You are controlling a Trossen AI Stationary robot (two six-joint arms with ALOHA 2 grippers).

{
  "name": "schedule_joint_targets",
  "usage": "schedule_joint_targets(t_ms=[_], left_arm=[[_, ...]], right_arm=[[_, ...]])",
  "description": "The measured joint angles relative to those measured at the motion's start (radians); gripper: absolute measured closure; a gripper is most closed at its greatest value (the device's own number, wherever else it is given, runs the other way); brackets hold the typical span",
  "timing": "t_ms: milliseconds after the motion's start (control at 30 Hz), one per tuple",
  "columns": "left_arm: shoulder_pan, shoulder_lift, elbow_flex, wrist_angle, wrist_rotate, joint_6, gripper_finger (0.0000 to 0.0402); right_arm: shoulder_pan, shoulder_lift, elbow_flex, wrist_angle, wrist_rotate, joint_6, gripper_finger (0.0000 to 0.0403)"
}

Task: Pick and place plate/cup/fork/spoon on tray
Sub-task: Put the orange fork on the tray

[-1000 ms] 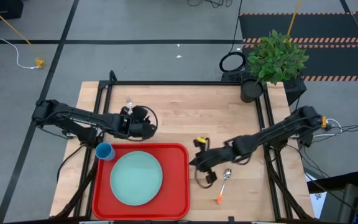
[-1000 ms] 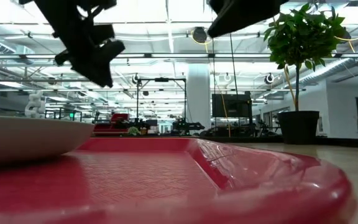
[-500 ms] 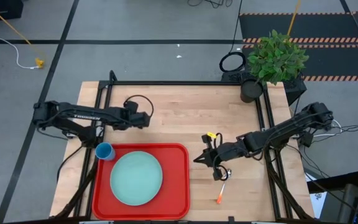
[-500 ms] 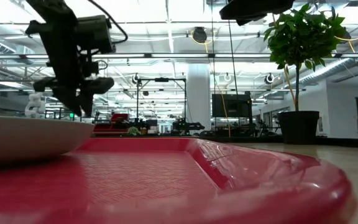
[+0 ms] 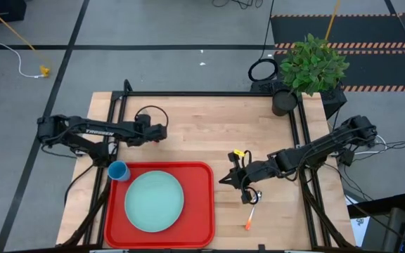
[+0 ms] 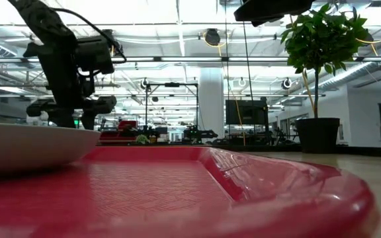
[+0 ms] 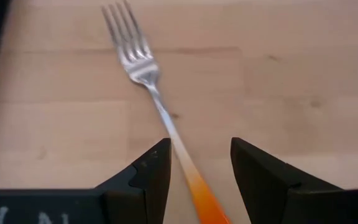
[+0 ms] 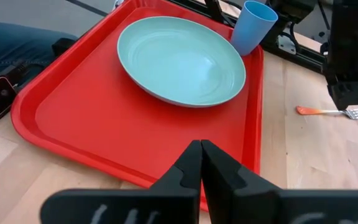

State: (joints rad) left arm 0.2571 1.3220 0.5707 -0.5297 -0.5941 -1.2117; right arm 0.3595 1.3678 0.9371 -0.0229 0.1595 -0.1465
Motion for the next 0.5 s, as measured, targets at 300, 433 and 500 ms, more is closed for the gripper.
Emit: schedule_joint_targets(t_ms=[300, 433, 500], left_arm=[[0.059, 0.000, -0.042, 0.013, -0.010, -0.021, 0.0231], [0.079, 0.000, -0.071, 0.077, 0.015, -0.022, 0.0231], [0.092, 0.000, -0.086, 0.124, 0.020, -0.008, 0.0231]], right_arm=[[0.000, 0.000, 0.000, 0.000, -0.004, 0.001, 0.0403], [0.003, 0.000, 0.000, 0.000, -0.004, 0.003, 0.0403], [0.008, 0.000, 0.000, 0.000, -0.004, 0.003, 0.0403]])
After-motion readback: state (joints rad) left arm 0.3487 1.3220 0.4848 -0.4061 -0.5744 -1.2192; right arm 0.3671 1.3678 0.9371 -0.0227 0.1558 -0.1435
